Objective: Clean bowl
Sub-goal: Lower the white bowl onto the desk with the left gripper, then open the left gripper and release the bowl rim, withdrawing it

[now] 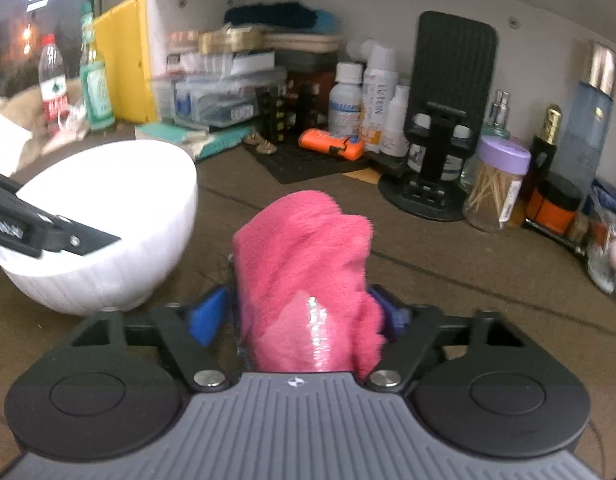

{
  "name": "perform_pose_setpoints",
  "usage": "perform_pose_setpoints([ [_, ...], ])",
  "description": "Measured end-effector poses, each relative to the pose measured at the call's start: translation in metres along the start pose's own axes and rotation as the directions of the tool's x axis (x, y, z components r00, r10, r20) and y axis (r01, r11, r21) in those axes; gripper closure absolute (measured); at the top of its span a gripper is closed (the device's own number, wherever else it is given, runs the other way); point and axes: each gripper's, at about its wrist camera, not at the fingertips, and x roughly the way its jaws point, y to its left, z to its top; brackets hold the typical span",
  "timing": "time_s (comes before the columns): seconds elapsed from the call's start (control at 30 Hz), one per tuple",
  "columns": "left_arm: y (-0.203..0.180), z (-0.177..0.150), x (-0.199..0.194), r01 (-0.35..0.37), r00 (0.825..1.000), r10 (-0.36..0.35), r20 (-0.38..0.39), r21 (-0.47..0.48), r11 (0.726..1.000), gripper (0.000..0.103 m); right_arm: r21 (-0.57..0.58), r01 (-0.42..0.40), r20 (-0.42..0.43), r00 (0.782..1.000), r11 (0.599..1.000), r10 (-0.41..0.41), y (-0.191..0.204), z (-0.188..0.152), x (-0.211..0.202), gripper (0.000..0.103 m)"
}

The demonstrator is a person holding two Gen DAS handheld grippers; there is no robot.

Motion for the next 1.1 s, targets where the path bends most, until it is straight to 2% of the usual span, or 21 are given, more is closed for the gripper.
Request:
perform_pose_setpoints([
  [0.07, -0.004, 0.003, -0.002, -0.009, 1.000, 0.009, 0.011, 0.035, 0.999, 0.073, 0.060, -0.046, 0.026, 0.999, 0.997, 0.045, -0.003, -0.002, -0.009, 0.049],
  [0.1, -0.008, 0.006, -0.002, -0.022, 1.000, 0.020, 0.023, 0.072, 0.997, 0.075, 0.073, -0.058, 0.041, 0.998, 0.996, 0.056, -0.002, -0.003, -0.013, 0.057],
  [0.2, -0.010, 0.011, 0.002, -0.036, 0.999, 0.034, 0.028, 0.094, 0.995, 0.074, 0.086, -0.099, 0.071, 0.993, 0.991, 0.093, 0.002, -0.008, -0.026, 0.063],
  [0.27, -0.013, 0.008, 0.004, -0.074, 0.997, 0.069, 0.039, 0.132, 0.989, 0.070, 0.066, -0.124, 0.072, 0.990, 0.990, 0.120, 0.006, -0.015, -0.032, 0.063],
  [0.4, -0.020, 0.004, -0.002, -0.083, 0.997, 0.079, 0.026, 0.200, 0.976, 0.069, -0.050, -0.062, 0.069, 0.995, 0.997, 0.066, 0.026, -0.016, -0.035, 0.063],
  [0.43, -0.023, 0.002, -0.005, -0.087, 0.996, 0.084, 0.025, 0.223, 0.971, 0.069, -0.062, -0.063, 0.063, 0.996, 0.996, 0.066, 0.028, -0.016, -0.034, 0.064],
  [0.5, -0.026, -0.001, -0.010, -0.105, 0.994, 0.102, 0.025, 0.246, 0.963, 0.069, -0.164, -0.065, 0.038, 0.997, 0.984, 0.073, 0.042, -0.018, -0.036, 0.065],
  [0.57, -0.027, -0.003, -0.011, -0.115, 0.993, 0.113, 0.023, 0.249, 0.962, 0.069, -0.287, -0.090, 0.014, 0.995, 0.954, 0.098, 0.059, -0.026, -0.044, 0.065],
  [0.7, -0.026, -0.002, -0.010, -0.101, 0.995, 0.099, 0.020, 0.262, 0.960, 0.069, -0.358, -0.144, -0.008, 0.988, 0.923, 0.151, 0.074, -0.034, -0.058, 0.065],
  [0.8, -0.030, -0.001, -0.009, -0.111, 0.994, 0.110, 0.019, 0.259, 0.959, 0.069, -0.275, -0.113, 0.015, 0.992, 0.955, 0.122, 0.059, -0.027, -0.058, 0.065],
  [0.9, -0.036, -0.004, -0.009, -0.148, 0.989, 0.145, 0.032, 0.242, 0.959, 0.069, -0.128, -0.047, 0.080, 0.995, 0.991, 0.058, 0.033, -0.021, -0.059, 0.065],
  [1.0, -0.039, -0.006, -0.008, -0.176, 0.984, 0.169, 0.052, 0.215, 0.961, 0.069, 0.023, 0.009, 0.131, 0.991, 1.000, -0.012, 0.008, -0.015, -0.060, 0.065],
  [1.1, -0.042, -0.006, -0.007, -0.185, 0.982, 0.177, 0.063, 0.192, 0.964, 0.068, 0.093, 0.033, 0.093, 0.995, 0.995, -0.042, -0.004, -0.007, -0.033, 0.065],
])
